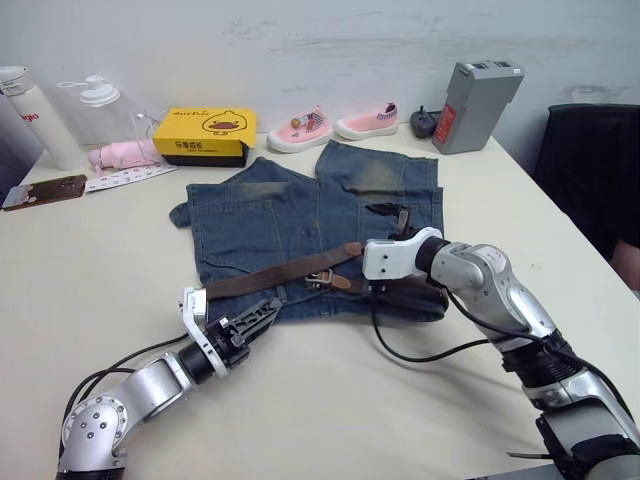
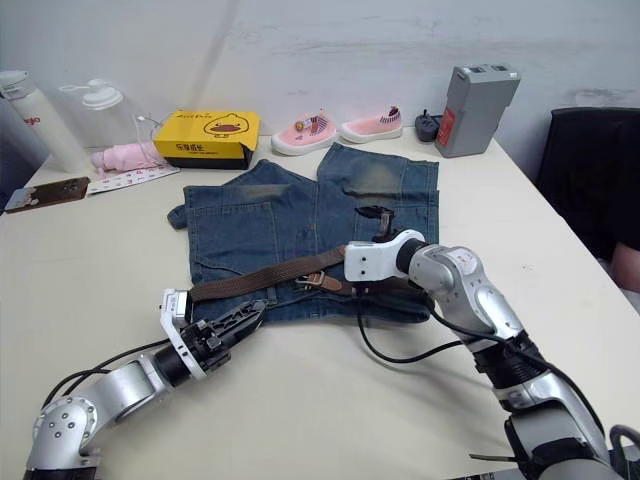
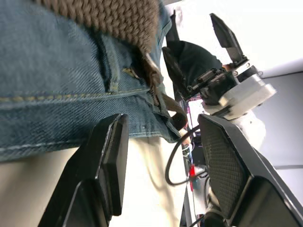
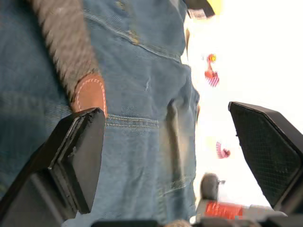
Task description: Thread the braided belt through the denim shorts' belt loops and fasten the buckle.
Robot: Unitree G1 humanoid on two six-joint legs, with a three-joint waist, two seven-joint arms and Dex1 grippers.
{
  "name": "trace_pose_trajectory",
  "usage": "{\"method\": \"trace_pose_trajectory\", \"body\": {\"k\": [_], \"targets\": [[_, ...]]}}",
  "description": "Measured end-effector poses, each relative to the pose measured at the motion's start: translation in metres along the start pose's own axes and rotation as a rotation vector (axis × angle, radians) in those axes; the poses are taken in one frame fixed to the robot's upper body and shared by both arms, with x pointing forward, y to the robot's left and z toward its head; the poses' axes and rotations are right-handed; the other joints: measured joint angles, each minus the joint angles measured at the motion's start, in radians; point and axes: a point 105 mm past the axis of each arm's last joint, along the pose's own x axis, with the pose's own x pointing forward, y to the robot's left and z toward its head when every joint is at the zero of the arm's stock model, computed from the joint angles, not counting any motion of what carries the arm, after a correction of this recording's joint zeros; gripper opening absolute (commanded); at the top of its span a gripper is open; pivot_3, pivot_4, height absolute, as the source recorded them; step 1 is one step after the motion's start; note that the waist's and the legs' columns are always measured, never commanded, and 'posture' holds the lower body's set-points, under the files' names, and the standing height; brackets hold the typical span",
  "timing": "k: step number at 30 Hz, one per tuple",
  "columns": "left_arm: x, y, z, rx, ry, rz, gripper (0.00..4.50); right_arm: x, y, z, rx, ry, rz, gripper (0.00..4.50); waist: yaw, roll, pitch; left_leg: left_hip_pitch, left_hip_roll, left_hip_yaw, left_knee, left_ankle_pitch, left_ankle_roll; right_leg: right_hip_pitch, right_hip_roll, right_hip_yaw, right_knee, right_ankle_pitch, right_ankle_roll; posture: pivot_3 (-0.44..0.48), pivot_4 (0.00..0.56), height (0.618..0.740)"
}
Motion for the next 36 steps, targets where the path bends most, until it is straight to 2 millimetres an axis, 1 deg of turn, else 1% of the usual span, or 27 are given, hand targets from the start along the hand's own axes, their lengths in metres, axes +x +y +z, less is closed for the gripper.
{"method": "trace_pose_trajectory", "body": {"k": [2,5,10,14,15,17,18,22,23,24,25,28,31,33,36], "targets": [[0.000,0.000,0.001,0.001,-0.006,-0.001,2.63,0.004,0.008,-0.004,-0.020,-0.031,0.028,4.47,-0.001,0.001,0.001,-0.001,0.000,0.001,0.001,0.000,0.000,0.000,0.001,0.000,0.001,0.000,0.000,0.000,0.150,0.618],[0.000,-0.001,0.002,0.002,-0.015,-0.002,2.63,0.011,0.017,-0.001,-0.046,-0.080,0.072,4.47,-0.002,0.001,0.001,-0.001,0.000,0.000,0.002,-0.001,0.001,-0.001,0.001,0.000,0.003,0.000,0.000,0.000,0.150,0.618],[0.000,-0.003,0.003,0.012,-0.021,-0.007,2.63,0.027,0.018,0.005,-0.002,-0.122,0.085,4.47,-0.002,0.001,0.000,0.000,0.000,0.000,0.003,-0.001,0.001,-0.001,0.003,0.000,0.006,0.000,0.000,0.000,0.150,0.618],[0.001,-0.007,0.003,0.024,-0.025,-0.015,2.63,0.038,0.017,0.005,0.041,-0.115,0.110,4.47,-0.002,0.001,0.000,0.001,-0.001,0.000,0.003,-0.001,0.002,-0.001,0.003,0.000,0.007,0.000,-0.001,0.000,0.150,0.618],[0.001,-0.007,0.003,0.024,-0.025,-0.015,2.63,0.040,0.018,0.004,0.057,-0.112,0.116,4.24,-0.003,0.001,0.000,0.002,-0.001,0.000,0.003,-0.001,0.001,0.000,0.003,0.000,0.008,0.000,-0.001,0.000,0.150,0.618],[0.001,-0.007,0.003,0.024,-0.026,-0.013,2.63,0.041,0.022,0.003,0.076,-0.108,0.136,3.63,-0.002,0.000,-0.001,0.003,-0.001,0.000,0.003,-0.004,0.005,0.000,0.003,0.000,0.009,0.000,-0.001,0.000,0.150,0.618],[0.001,-0.006,0.003,0.023,-0.026,-0.012,2.63,0.041,0.024,0.003,0.080,-0.107,0.147,3.21,-0.002,0.001,-0.001,0.003,-0.001,0.000,0.003,-0.005,0.006,0.000,0.003,0.000,0.009,0.000,-0.001,0.000,0.150,0.618],[0.001,-0.006,0.002,0.025,-0.026,-0.009,2.63,0.040,0.035,0.002,0.131,-0.095,0.190,1.26,-0.001,0.002,0.000,0.003,-0.001,0.000,0.003,-0.005,0.007,0.000,0.003,0.000,0.010,0.000,-0.001,0.000,0.150,0.618],[0.002,-0.006,0.002,0.028,-0.024,-0.009,2.63,0.040,0.037,0.001,0.141,-0.094,0.199,0.69,-0.001,0.002,0.000,0.003,-0.001,0.000,0.003,-0.005,0.007,0.000,0.003,0.000,0.010,0.000,-0.001,0.000,0.150,0.618],[0.002,-0.006,0.002,0.031,-0.024,-0.007,2.63,0.039,0.039,0.001,0.153,-0.089,0.203,0.25,-0.001,0.003,0.000,0.003,-0.001,-0.001,0.003,-0.005,0.007,0.000,0.003,0.000,0.010,0.000,-0.001,0.000,0.150,0.618],[0.002,-0.006,0.001,0.032,-0.023,-0.005,2.63,0.038,0.037,-0.001,0.162,-0.082,0.196,0.08,-0.001,0.003,0.000,0.003,-0.002,-0.001,0.003,-0.005,0.007,0.000,0.003,0.000,0.010,0.000,-0.001,0.000,0.150,0.618],[0.002,-0.006,0.000,0.040,-0.020,-0.003,2.63,0.036,0.037,-0.002,0.186,-0.069,0.197,0.08,0.001,0.004,0.000,0.002,-0.002,-0.002,0.003,-0.005,0.006,0.000,0.003,0.000,0.010,0.000,-0.001,0.000,0.150,0.618],[0.001,-0.010,-0.002,0.065,-0.009,-0.005,2.63,0.027,0.033,0.003,0.196,-0.058,0.203,0.08,0.003,0.004,0.001,0.001,-0.002,-0.003,0.003,-0.005,0.006,0.000,0.003,0.000,0.008,0.000,-0.001,0.000,0.150,0.618],[0.001,-0.011,-0.001,0.078,-0.005,-0.001,2.63,0.022,0.031,0.009,0.200,-0.054,0.207,0.08,0.002,0.005,0.001,0.001,-0.002,-0.003,0.003,-0.005,0.006,0.000,0.003,0.000,0.006,0.000,-0.001,0.000,0.150,0.618],[0.003,-0.018,0.003,0.097,-0.009,-0.014,2.63,0.015,0.023,0.029,0.217,-0.055,0.191,0.08,0.001,0.005,0.003,0.001,-0.001,-0.003,0.001,-0.005,0.006,0.000,0.003,0.000,0.003,0.000,-0.001,0.000,0.150,0.618]]}}
